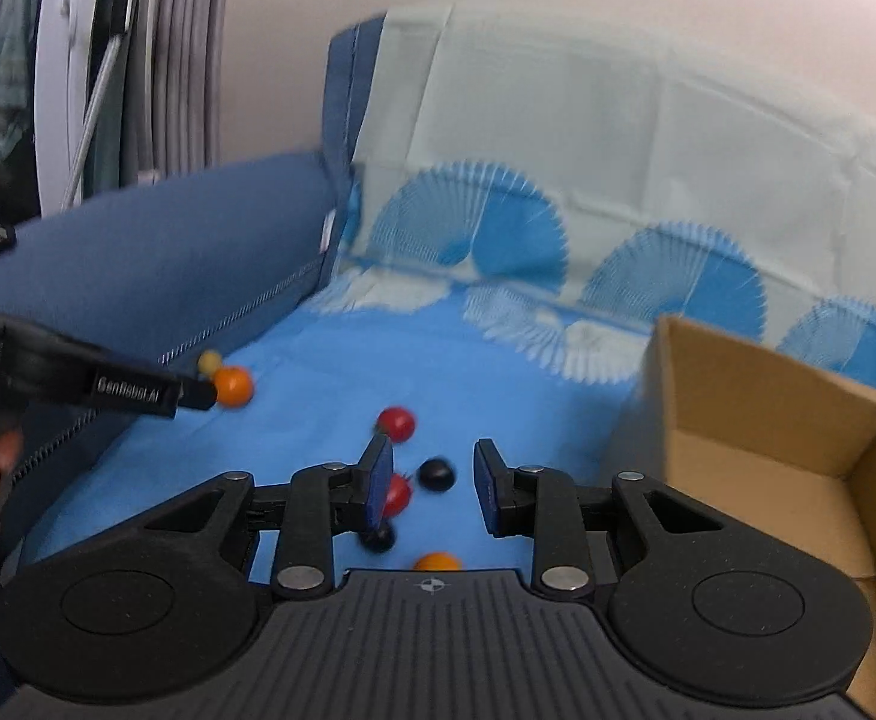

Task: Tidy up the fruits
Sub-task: 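Move both tools back toward the remaining fruits, then grasp an orange with the left tool while the right tool grasps another orange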

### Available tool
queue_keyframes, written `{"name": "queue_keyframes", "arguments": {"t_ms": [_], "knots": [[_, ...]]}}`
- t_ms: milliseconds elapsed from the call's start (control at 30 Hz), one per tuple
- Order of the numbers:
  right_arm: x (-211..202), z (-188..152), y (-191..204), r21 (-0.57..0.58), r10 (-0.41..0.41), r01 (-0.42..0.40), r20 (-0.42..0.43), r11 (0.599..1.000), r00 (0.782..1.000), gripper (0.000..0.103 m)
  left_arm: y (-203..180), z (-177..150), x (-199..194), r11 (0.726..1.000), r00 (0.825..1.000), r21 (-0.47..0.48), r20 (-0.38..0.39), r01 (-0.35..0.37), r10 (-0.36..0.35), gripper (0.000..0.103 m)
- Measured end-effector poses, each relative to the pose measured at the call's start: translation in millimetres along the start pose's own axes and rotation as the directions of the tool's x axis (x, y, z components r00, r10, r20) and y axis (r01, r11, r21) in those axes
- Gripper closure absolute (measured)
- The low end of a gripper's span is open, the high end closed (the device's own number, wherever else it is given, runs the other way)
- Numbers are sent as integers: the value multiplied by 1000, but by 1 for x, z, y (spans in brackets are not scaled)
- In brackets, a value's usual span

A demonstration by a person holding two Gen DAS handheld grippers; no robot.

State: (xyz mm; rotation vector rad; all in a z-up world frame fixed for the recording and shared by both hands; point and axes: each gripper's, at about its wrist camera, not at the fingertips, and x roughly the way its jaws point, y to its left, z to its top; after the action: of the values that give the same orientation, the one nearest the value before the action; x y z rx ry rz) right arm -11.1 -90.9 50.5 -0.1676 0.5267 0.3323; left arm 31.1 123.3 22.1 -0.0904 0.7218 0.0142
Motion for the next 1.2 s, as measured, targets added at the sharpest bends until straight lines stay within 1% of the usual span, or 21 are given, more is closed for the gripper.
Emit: {"name": "queue_keyframes", "arguments": {"t_ms": [67, 167, 200, 233, 300, 367, 400, 433, 500, 633, 800, 900, 933, 967, 1000, 1033, 1100, 1200], "knots": [[14, -2, 5, -6, -2, 1, -54, 1000, 999, 59, 5, 0, 7, 1000, 1000, -23, -13, -16, 15, 61], [34, -6, 12, -37, -24, 19, -141, 999, 990, 58, 10, 1, 14, 999, 999, -39, -15, -33, 33, 60], [40, -7, 13, -41, -31, 24, -165, 999, 986, 55, 12, 2, 17, 998, 999, -44, -13, -37, 37, 54], [46, -8, 14, -43, -39, 31, -184, 999, 982, 54, 13, 3, 18, 998, 999, -50, -3, -45, 45, 45], [54, -10, 15, -46, -55, 46, -208, 998, 977, 48, 15, 5, 21, 997, 998, -64, 23, -51, 52, 38], [63, -11, 16, -47, -64, 54, -229, 997, 971, 45, 15, 6, 26, 995, 997, -75, 38, -61, 64, 32], [67, -13, 16, -49, -66, 55, -243, 997, 968, 43, 15, 7, 29, 994, 996, -79, 44, -73, 76, 28], [71, -15, 17, -53, -70, 58, -259, 997, 963, 43, 15, 8, 33, 993, 995, -82, 49, -82, 86, 24], [81, -19, 19, -68, -85, 68, -289, 995, 954, 42, 15, 9, 41, 991, 994, -93, 48, -97, 101, 20], [96, -25, 19, -81, -107, 85, -333, 993, 937, 42, 12, 10, 61, 989, 991, -81, 33, -127, 130, 18], [108, -29, 14, -67, -123, 106, -370, 992, 921, 42, 11, 9, 81, 982, 983, -67, 25, -178, 180, 18], [113, -33, 12, -61, -127, 112, -396, 992, 909, 44, 11, 8, 93, 980, 982, -56, 7, -188, 189, 18], [113, -34, 11, -57, -123, 109, -398, 992, 909, 45, 10, 8, 96, 980, 981, -46, 3, -194, 194, 18], [113, -34, 11, -52, -120, 108, -397, 993, 910, 50, 9, 7, 98, 980, 980, -37, 3, -198, 198, 18], [113, -34, 10, -48, -115, 104, -398, 993, 910, 61, 9, 7, 100, 979, 979, -30, 6, -202, 203, 18], [114, -34, 10, -46, -108, 97, -399, 994, 911, 66, 8, 6, 101, 978, 978, -23, 13, -209, 209, 18], [114, -33, 12, -51, -104, 92, -398, 994, 912, 67, 6, 5, 103, 977, 977, -10, 18, -212, 212, 18], [111, -33, 14, -59, -96, 79, -392, 995, 915, 67, 4, 4, 109, 976, 976, 6, 7, -218, 217, 22]]}}
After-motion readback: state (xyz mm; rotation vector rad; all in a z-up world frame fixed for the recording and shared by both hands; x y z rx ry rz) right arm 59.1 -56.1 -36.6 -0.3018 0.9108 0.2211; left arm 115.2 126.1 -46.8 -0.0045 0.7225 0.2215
